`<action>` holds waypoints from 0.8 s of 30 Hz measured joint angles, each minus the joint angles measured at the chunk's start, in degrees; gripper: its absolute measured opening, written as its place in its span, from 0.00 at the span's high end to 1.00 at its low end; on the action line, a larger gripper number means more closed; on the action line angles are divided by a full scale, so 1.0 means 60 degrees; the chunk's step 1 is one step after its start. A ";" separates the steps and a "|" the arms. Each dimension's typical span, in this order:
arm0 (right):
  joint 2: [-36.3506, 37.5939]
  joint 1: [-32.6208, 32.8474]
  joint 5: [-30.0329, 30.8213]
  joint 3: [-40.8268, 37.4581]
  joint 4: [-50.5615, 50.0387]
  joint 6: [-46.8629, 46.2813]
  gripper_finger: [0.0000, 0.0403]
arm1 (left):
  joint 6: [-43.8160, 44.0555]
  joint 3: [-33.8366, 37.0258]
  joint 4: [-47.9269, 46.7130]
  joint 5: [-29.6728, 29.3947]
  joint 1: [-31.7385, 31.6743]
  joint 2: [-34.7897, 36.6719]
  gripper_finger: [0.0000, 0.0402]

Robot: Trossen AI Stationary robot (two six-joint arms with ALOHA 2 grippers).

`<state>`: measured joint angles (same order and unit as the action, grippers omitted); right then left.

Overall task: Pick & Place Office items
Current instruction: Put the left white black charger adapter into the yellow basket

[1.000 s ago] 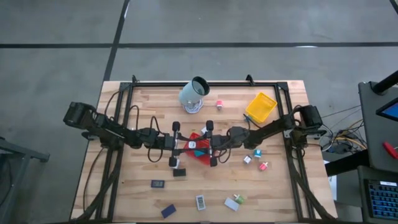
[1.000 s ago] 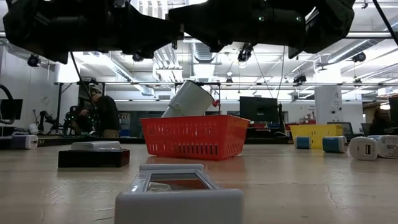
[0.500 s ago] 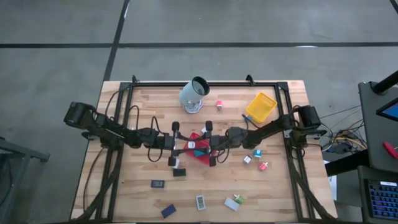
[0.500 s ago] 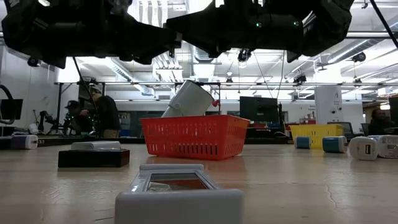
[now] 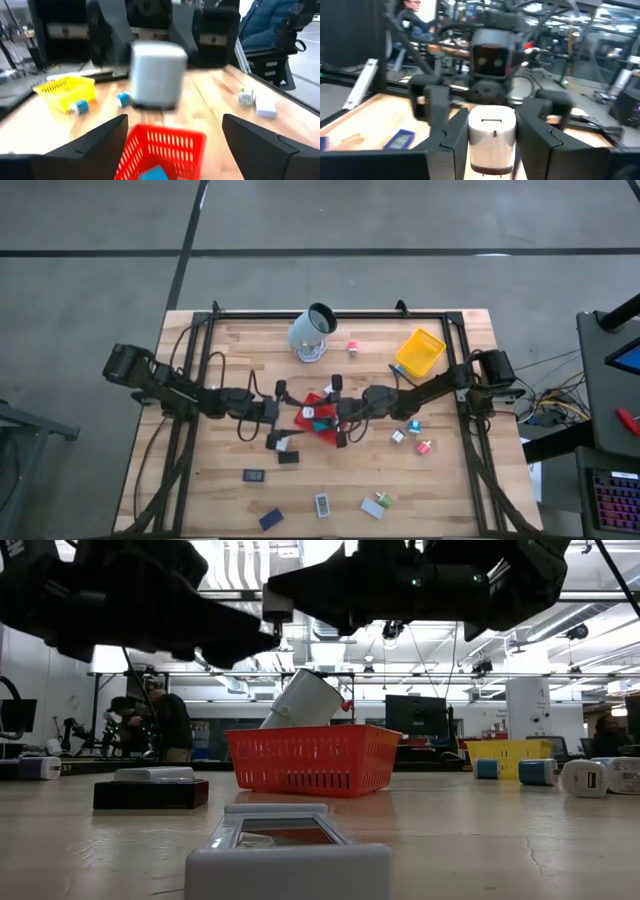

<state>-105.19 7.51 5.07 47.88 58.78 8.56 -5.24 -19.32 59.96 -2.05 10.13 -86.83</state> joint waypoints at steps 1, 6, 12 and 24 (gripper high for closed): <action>0.0007 0.0000 0.0189 -0.0007 0.0004 0.0004 0.69 | 0.0103 0.0077 0.0002 0.0003 0.0000 0.0000 0.18; 0.0011 0.0000 0.1582 -0.0051 0.0007 0.0051 0.69 | 0.0460 0.0410 0.0017 -0.0002 0.0011 0.0000 0.18; 0.0018 -0.0004 0.2534 -0.0055 0.0016 0.0111 0.69 | 0.0490 0.0525 0.0077 -0.0008 0.0011 0.0007 0.18; 0.0033 -0.0011 0.3891 -0.0062 0.0051 0.0076 0.69 | 0.0490 0.0607 0.0077 -0.0086 0.0011 0.0007 0.18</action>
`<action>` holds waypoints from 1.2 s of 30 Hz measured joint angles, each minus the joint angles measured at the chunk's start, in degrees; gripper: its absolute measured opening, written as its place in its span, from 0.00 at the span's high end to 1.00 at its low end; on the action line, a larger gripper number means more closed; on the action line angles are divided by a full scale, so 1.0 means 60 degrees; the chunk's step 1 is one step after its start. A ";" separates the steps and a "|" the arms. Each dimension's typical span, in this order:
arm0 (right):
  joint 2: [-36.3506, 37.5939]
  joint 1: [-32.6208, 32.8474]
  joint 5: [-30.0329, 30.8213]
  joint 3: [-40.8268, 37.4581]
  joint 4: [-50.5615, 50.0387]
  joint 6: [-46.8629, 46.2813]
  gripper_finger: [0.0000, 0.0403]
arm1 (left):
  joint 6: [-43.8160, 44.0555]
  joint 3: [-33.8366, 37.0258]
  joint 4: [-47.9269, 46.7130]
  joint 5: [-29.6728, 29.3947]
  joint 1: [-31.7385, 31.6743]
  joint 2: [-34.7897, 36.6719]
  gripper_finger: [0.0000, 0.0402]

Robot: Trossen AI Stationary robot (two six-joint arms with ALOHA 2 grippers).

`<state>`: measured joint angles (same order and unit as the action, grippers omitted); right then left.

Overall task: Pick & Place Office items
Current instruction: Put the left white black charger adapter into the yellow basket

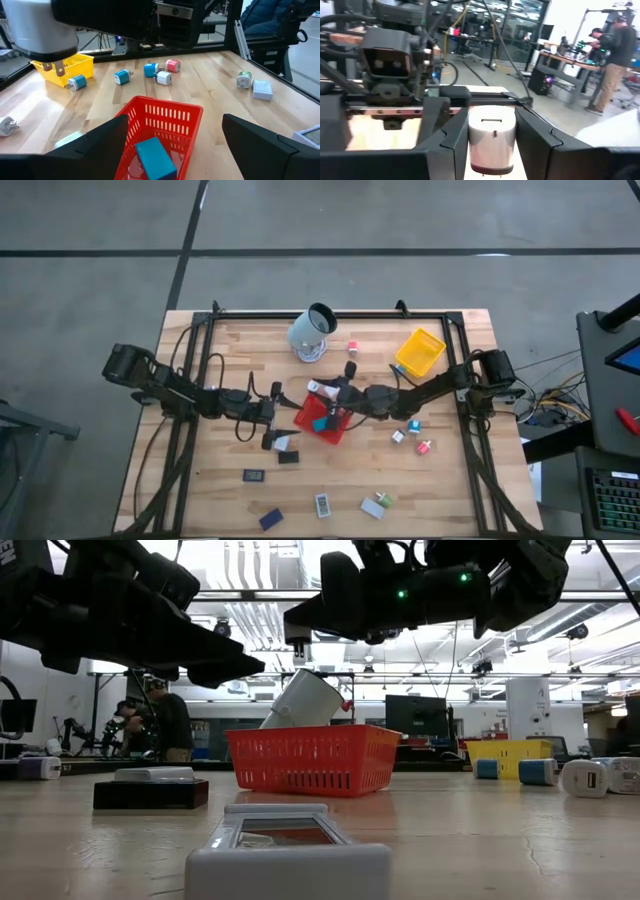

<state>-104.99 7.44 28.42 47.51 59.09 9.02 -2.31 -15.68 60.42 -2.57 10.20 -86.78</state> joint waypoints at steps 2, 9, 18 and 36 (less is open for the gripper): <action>0.0000 0.0007 0.0318 0.0000 0.0000 -0.0001 0.69 | 0.0000 0.0000 -0.0001 -0.0041 0.0000 0.0000 0.18; 0.0000 0.0004 0.1464 0.0000 0.0076 -0.0044 0.69 | 0.0000 0.0000 0.0000 -0.0069 0.0000 0.0000 0.18; 0.0000 0.0000 0.3185 0.0000 0.0042 -0.0080 0.69 | 0.0000 0.0000 0.0000 -0.0073 0.0000 0.0000 0.18; 0.0004 -0.0216 0.6452 -0.0852 -0.0073 -0.0080 0.69 | 0.0000 0.0000 -0.0002 -0.0076 0.0000 0.0002 0.18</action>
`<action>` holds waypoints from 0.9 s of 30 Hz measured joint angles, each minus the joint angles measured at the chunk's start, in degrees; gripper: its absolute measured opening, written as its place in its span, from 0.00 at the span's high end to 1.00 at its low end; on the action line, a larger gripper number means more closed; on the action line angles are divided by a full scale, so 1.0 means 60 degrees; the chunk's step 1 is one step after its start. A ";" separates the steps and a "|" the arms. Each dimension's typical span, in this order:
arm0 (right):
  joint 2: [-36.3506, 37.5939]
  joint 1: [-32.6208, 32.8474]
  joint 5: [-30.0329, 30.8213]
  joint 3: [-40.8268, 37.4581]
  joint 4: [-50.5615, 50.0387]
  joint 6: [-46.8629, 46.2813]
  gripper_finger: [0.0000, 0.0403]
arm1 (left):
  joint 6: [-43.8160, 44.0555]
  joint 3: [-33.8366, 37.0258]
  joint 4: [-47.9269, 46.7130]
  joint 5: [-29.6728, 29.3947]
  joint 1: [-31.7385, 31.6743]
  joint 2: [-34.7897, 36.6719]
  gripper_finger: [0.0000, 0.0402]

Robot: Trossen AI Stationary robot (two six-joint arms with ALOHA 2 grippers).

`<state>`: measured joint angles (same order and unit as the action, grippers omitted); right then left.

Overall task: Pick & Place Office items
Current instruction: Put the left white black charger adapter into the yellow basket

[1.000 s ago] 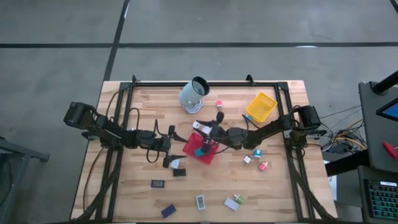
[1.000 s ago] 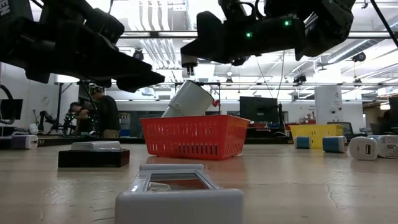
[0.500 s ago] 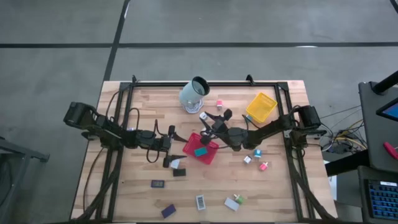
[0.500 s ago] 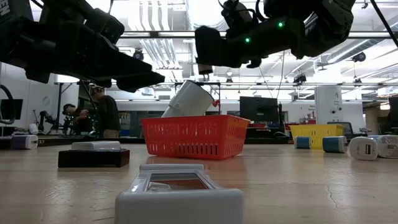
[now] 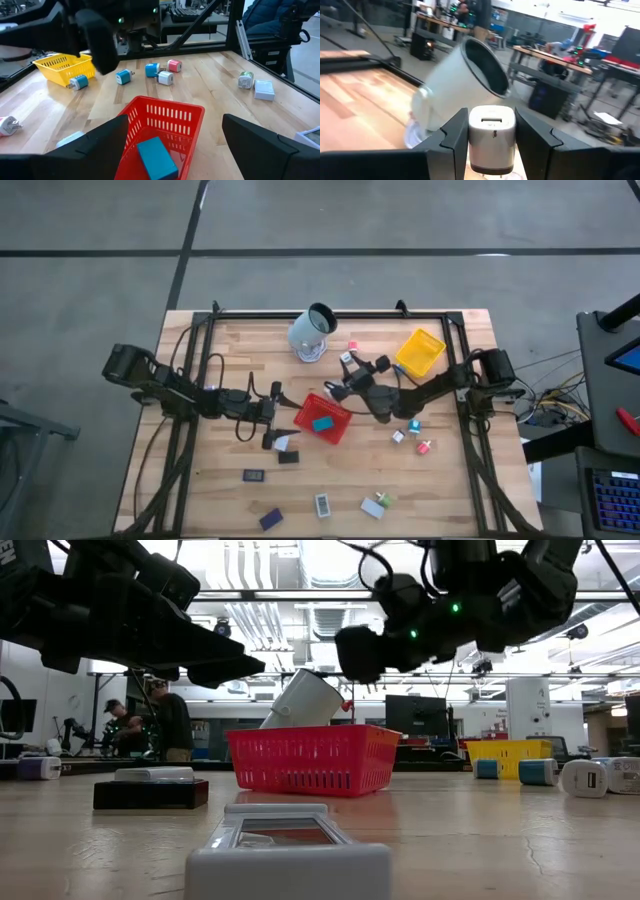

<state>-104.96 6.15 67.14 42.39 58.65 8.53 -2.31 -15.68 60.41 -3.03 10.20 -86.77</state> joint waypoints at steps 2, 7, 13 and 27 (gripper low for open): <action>0.0043 -0.0079 0.0101 -0.0172 0.0000 -0.0021 0.69 | 0.0000 0.0000 0.0002 0.0000 0.0000 -0.0002 0.18; 0.0110 -0.0306 0.0522 -0.0638 0.0030 -0.0262 0.69 | 0.0000 0.0000 0.0002 0.0000 0.0000 -0.0002 0.18; 0.0161 -0.0535 0.1109 -0.1173 0.0036 -0.0654 0.69 | 0.0000 0.0004 0.0001 -0.0004 0.0000 0.0002 0.18; 0.1427 -0.0852 0.2625 -0.2840 0.0048 -0.0991 0.69 | 0.0000 0.0029 -0.0002 0.0000 0.0004 0.0002 0.18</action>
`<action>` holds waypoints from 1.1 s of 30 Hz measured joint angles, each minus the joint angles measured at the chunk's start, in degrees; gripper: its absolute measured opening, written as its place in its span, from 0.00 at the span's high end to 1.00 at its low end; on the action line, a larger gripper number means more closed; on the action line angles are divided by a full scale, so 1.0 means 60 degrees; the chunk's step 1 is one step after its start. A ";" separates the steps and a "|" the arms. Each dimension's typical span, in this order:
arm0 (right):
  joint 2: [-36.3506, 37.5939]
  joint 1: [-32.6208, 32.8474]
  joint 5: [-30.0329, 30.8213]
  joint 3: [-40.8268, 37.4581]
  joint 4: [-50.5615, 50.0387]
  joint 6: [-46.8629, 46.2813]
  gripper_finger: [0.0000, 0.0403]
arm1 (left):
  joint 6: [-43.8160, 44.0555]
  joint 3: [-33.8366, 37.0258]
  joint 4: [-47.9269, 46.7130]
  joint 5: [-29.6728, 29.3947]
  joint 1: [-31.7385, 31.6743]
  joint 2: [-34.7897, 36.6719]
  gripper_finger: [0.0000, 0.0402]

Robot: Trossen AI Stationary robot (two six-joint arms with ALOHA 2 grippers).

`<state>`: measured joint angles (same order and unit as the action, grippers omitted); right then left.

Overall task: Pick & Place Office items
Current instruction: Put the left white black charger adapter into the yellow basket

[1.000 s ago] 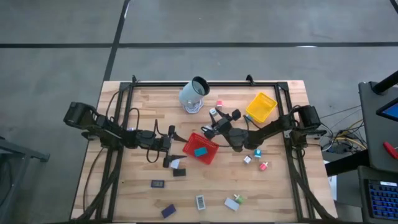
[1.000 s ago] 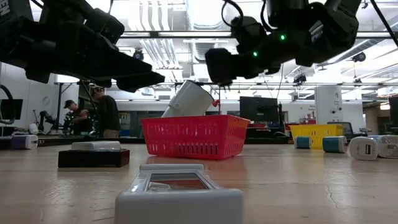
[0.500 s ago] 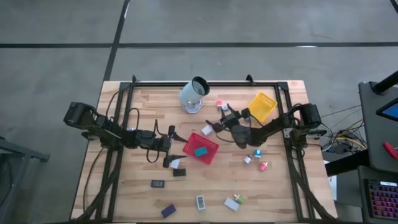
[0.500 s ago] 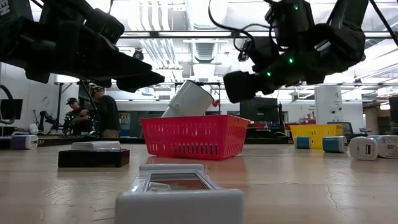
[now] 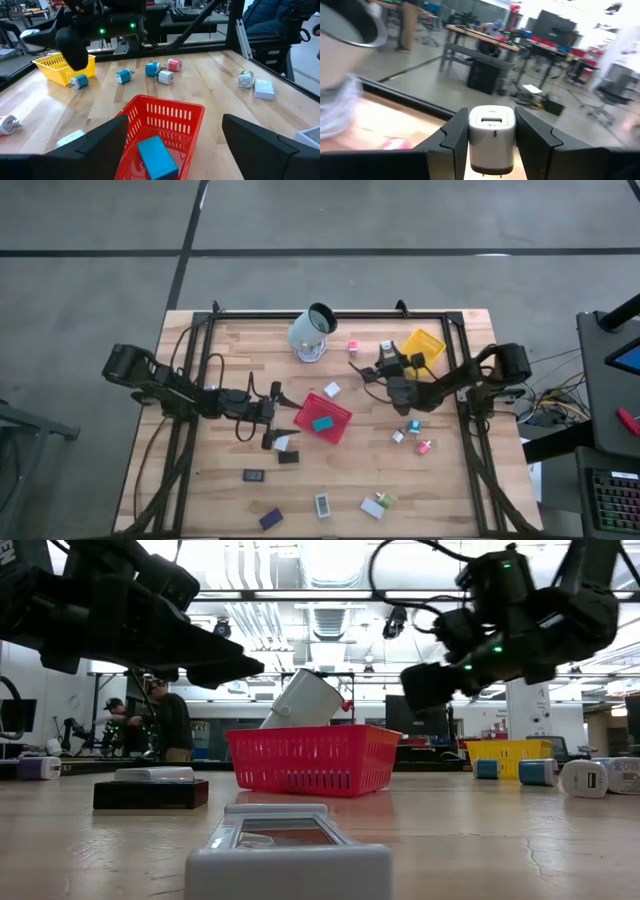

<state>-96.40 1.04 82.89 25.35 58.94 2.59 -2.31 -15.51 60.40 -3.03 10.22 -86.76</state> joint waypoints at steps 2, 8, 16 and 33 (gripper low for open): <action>0.0402 0.0000 0.0212 -0.0338 0.0006 -0.0011 0.69 | 0.0006 0.0013 0.0001 0.0000 0.0000 0.0000 0.18; 0.1532 -0.0010 0.0740 -0.1361 -0.0004 -0.0135 0.69 | 0.0026 0.0018 0.0000 0.0000 0.0000 0.0000 0.18; 0.2629 -0.0280 0.0661 -0.2237 -0.0004 -0.0364 0.69 | 0.0073 0.0018 0.0008 0.0000 0.0000 0.0000 0.18; 0.2914 -0.0848 -0.0079 -0.2421 -0.0088 -0.0421 0.69 | 0.0142 0.0018 0.0073 0.0000 0.0000 0.0000 0.18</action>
<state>-78.92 -4.05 82.42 10.83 58.41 0.06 -1.45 -15.40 60.84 -3.03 10.22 -86.76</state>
